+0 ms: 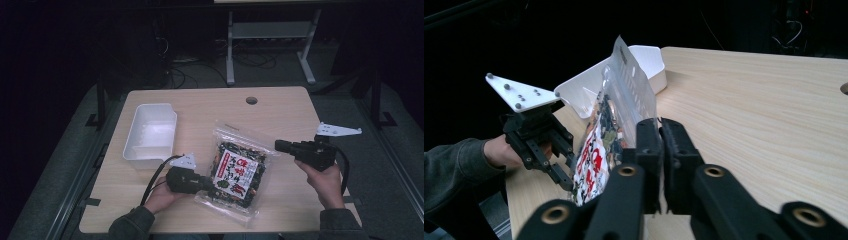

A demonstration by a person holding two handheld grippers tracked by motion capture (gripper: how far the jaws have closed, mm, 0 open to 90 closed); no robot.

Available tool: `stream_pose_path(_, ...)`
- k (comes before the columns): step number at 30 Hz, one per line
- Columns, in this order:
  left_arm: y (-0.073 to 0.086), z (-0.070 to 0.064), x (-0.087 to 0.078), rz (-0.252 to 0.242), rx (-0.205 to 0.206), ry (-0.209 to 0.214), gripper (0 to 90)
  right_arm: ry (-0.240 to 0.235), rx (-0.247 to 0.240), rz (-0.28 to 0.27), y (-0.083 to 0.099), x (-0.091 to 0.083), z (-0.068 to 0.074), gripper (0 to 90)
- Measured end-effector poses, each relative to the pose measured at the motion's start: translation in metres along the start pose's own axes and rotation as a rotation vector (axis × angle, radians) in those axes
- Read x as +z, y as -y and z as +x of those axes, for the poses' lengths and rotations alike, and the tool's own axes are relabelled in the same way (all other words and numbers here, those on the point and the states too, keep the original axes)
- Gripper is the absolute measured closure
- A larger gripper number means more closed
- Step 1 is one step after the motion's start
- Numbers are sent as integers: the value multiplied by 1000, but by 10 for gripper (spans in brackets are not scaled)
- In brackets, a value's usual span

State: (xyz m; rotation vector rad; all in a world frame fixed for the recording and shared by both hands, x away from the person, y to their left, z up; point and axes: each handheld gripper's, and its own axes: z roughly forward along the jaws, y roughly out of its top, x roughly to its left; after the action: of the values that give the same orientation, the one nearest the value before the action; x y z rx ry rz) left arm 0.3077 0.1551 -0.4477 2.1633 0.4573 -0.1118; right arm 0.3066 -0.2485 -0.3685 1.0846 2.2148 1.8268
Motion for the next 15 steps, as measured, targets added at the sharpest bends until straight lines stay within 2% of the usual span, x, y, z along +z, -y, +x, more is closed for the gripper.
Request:
stream_pose_path(1, 0, 0, 0, 0, 2, -2, 721, 0, 0, 0, 0, 0, 0, 798)
stream_pose_path(2, 0, -1, 0, 0, 5, -2, 722, 5, 2, 6, 1, 1, -1, 754)
stream_pose_path(4, 0, -1, 0, -1, 5, -4, 722, -11, 6, 4, 2, 3, -1, 730)
stream_pose_path(7, 0, -3, -1, 0, 4, -8, 722, -23, 17, 11, 7, 8, -2, 619)
stream_pose_path(8, 0, -3, -1, -1, 4, -10, 722, -29, 16, 16, 10, 10, -1, 556)
stream_pose_path(9, 0, -3, -1, -2, 4, -10, 722, -29, 16, 16, 10, 10, -1, 556)
stream_pose_path(12, 1, -3, -1, -7, 1, -9, 721, -35, 12, 35, 13, 13, 2, 480)
stream_pose_path(15, 1, -3, -1, -5, 5, -10, 721, -70, 9, 40, 17, 16, 7, 451)
